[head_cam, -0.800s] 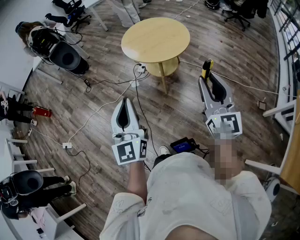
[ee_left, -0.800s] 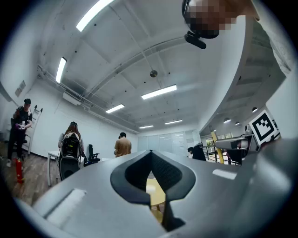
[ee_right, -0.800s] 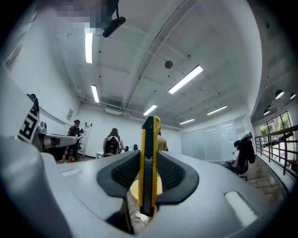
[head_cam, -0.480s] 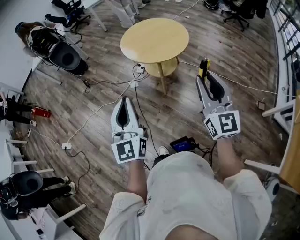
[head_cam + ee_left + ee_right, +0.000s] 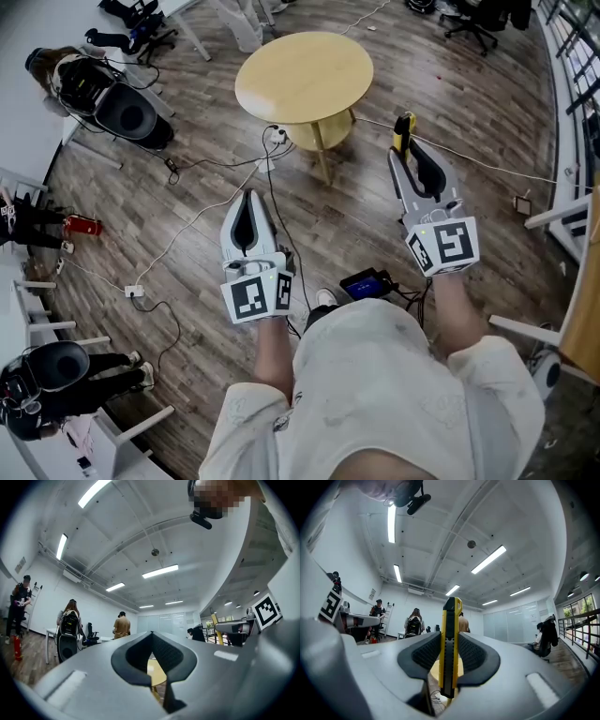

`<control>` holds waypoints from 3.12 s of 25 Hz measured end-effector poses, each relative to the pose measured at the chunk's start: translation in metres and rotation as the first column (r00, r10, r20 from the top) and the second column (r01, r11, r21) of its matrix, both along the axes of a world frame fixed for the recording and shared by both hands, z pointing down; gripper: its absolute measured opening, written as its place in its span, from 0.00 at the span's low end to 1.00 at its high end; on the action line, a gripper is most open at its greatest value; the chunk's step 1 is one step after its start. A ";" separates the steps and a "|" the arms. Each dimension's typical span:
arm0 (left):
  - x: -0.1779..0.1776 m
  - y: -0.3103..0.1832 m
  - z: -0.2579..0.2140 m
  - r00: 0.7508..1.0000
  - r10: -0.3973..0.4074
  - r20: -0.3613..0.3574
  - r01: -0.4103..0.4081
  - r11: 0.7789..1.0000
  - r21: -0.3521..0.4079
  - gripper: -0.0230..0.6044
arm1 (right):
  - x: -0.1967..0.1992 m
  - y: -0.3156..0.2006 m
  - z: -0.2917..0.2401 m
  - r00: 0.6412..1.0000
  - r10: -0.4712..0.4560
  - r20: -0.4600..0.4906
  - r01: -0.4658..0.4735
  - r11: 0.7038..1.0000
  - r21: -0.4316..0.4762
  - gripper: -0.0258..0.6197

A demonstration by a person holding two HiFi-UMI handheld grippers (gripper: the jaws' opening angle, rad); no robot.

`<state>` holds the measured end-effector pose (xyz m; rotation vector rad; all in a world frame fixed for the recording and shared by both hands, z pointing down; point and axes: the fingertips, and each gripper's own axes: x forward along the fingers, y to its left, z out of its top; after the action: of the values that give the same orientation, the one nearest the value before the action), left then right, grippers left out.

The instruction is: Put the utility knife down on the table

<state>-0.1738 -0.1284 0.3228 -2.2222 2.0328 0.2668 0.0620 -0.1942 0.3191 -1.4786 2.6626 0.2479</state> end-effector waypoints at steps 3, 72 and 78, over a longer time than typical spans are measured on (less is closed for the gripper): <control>-0.001 0.001 0.000 1.000 0.003 -0.005 -0.003 1.000 -0.003 0.07 | -0.001 0.002 0.000 1.000 0.001 0.010 -0.001 1.000 -0.006 0.23; 0.011 0.018 -0.012 0.999 0.021 0.028 -0.021 1.000 -0.015 0.07 | 0.000 0.023 0.015 1.000 -0.014 0.006 0.014 0.998 -0.069 0.23; 0.013 0.016 -0.011 0.999 0.024 0.021 -0.024 1.000 -0.007 0.07 | 0.000 0.021 0.014 1.000 -0.016 -0.002 0.016 0.998 -0.064 0.23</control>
<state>-0.1604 -0.1121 0.3119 -2.2450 2.0007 0.2388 0.0621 -0.1731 0.3331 -1.4748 2.7074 0.1655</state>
